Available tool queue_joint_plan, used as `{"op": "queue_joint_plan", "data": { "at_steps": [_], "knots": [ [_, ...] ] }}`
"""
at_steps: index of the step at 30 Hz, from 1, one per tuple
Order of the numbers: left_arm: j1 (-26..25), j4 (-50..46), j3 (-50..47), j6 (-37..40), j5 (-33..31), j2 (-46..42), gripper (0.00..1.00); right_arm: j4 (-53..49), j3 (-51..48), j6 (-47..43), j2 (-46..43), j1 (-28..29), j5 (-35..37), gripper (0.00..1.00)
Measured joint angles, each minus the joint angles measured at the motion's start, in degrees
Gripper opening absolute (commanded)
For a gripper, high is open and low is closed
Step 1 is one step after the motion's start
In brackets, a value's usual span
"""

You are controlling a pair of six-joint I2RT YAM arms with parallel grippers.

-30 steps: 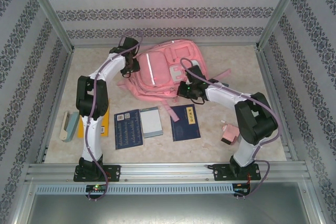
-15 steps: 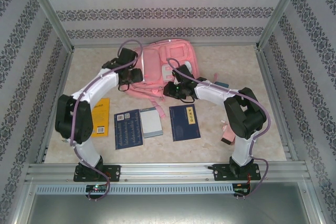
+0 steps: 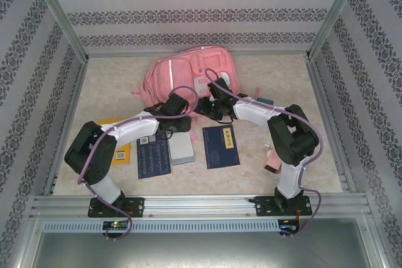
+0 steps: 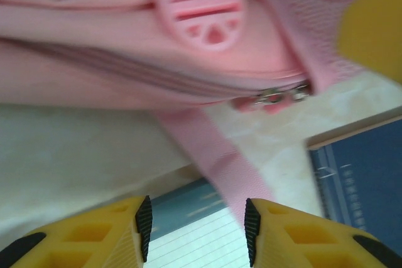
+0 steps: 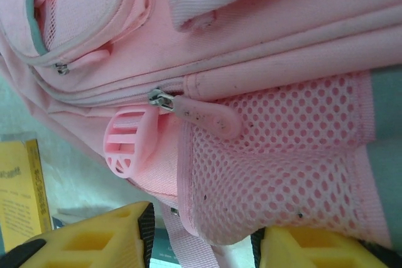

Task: Pack the student bag
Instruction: Rotate the student bag at the top-center of the table.

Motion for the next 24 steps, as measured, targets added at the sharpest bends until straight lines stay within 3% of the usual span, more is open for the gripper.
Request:
{"op": "queue_joint_plan", "data": {
  "at_steps": [7, 20, 24],
  "knots": [
    [-1.31, 3.52, 1.79, 0.26, -1.53, 4.52, 0.42, 2.05, -4.76, 5.81, -0.79, -0.24, 2.80, 0.47],
    [-1.31, 4.44, 6.97, 1.27, -4.48, 11.58, 0.37, 3.82, -4.98, 9.40, -0.46, -0.83, 2.99, 0.47],
    [-1.31, 4.39, 8.74, 1.25, -4.94, 13.22, 0.34, 4.72, -4.42, 9.99, 1.09, -0.98, 2.99, 0.42]
  ]
}}
